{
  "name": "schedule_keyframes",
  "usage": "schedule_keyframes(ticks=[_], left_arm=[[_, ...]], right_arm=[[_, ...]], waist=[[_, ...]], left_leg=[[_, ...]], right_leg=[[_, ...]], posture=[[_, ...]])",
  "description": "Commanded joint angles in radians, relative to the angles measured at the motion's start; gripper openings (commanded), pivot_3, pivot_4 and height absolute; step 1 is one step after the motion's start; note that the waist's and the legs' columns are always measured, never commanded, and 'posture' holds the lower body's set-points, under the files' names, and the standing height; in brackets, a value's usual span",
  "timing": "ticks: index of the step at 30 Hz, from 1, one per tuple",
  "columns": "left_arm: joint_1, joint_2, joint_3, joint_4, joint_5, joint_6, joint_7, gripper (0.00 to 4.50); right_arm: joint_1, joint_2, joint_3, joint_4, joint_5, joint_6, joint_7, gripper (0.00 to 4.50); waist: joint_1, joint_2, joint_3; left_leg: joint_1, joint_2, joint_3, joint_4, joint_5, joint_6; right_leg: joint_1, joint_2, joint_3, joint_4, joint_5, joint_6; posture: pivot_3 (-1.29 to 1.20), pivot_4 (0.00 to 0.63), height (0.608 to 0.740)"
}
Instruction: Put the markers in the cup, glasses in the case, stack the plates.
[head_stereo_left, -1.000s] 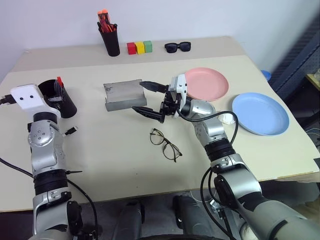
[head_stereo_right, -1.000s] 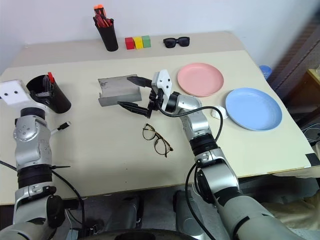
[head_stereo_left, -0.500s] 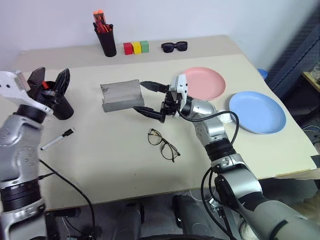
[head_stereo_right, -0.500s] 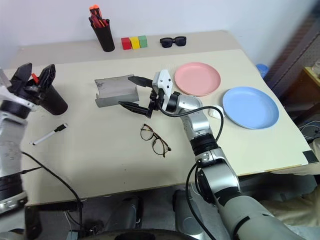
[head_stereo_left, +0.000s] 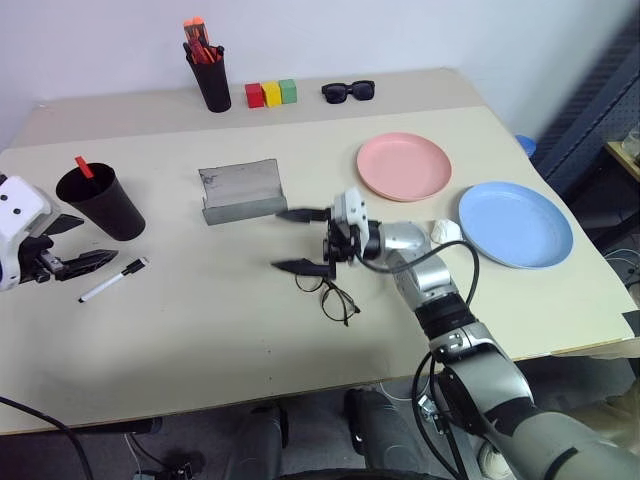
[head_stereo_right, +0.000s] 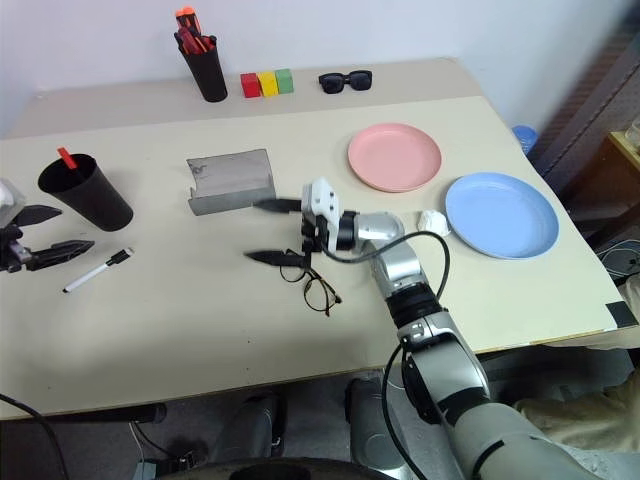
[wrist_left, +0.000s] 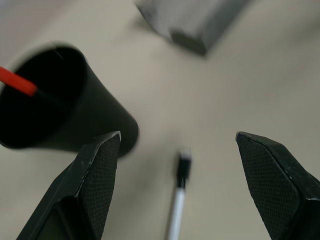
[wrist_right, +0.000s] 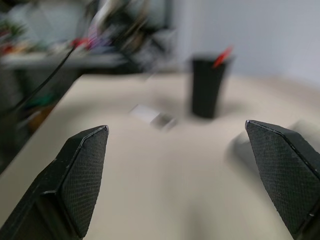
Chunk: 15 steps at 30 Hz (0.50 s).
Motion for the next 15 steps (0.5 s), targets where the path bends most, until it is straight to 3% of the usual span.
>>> schedule_keyframes(ticks=[1,15], left_arm=[[-0.066,0.045,-0.068,0.070,0.062,-0.054,-0.069,3.79],[-0.330,0.027,-0.381,0.357,0.350,-0.147,-0.127,3.79]], right_arm=[[-0.020,-0.008,0.013,-0.050,-0.003,0.008,0.030,4.50],[-0.094,-0.017,-0.005,0.021,-0.028,-0.024,0.041,4.50]], waist=[[-0.002,0.000,0.000],[0.000,-0.001,0.000]], left_leg=[[0.000,0.000,0.000,0.000,0.000,0.000],[0.000,0.001,0.000,-0.001,0.000,0.000]], right_leg=[[-0.001,0.000,0.000,0.000,0.000,0.000],[-0.001,0.001,0.000,0.001,0.001,0.002]], posture=[[0.00,0.150,0.740],[0.00,0.150,0.740]])
